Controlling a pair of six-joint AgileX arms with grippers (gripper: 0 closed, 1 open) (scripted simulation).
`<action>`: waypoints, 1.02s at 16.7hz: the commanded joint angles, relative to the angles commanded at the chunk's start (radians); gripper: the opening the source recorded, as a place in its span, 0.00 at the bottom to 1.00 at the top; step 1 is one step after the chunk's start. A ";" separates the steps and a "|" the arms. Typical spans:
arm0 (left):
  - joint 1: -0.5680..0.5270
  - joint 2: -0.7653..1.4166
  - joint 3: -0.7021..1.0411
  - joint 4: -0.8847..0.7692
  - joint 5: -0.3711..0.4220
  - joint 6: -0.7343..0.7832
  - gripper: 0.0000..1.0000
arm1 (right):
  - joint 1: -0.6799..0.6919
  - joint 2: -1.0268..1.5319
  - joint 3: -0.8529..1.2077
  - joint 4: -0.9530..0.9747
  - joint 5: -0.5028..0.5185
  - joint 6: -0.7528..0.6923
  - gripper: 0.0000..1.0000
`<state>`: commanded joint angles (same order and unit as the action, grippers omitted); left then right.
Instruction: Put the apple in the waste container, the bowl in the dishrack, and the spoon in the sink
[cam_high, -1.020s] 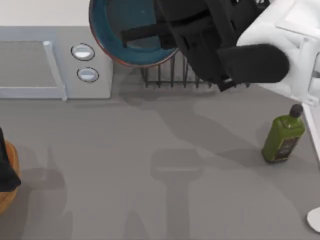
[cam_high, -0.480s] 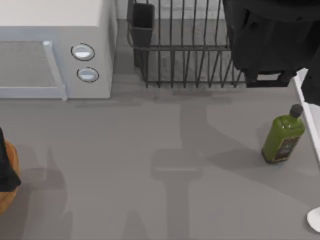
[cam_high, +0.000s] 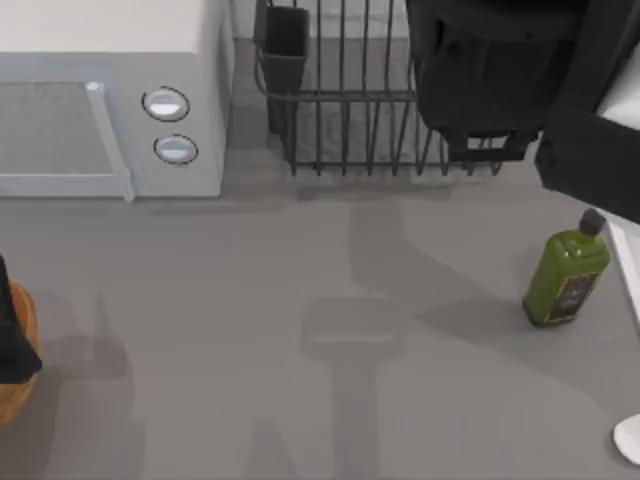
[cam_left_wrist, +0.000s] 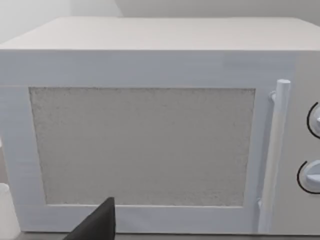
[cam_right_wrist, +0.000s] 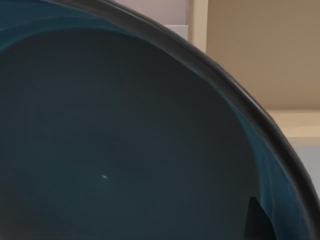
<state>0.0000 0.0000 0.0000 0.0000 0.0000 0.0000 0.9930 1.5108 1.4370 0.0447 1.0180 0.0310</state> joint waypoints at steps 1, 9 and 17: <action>0.000 0.000 0.000 0.000 0.000 0.000 1.00 | -0.023 0.041 -0.004 0.043 -0.023 -0.002 0.00; 0.000 0.000 0.000 0.000 0.000 0.000 1.00 | -0.286 0.444 -0.080 0.555 -0.279 -0.014 0.00; 0.000 0.000 0.000 0.000 0.000 0.000 1.00 | -0.361 0.534 -0.104 0.656 -0.353 -0.013 0.00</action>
<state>0.0000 0.0000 0.0000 0.0000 0.0000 0.0000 0.6320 2.0445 1.3330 0.7008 0.6651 0.0178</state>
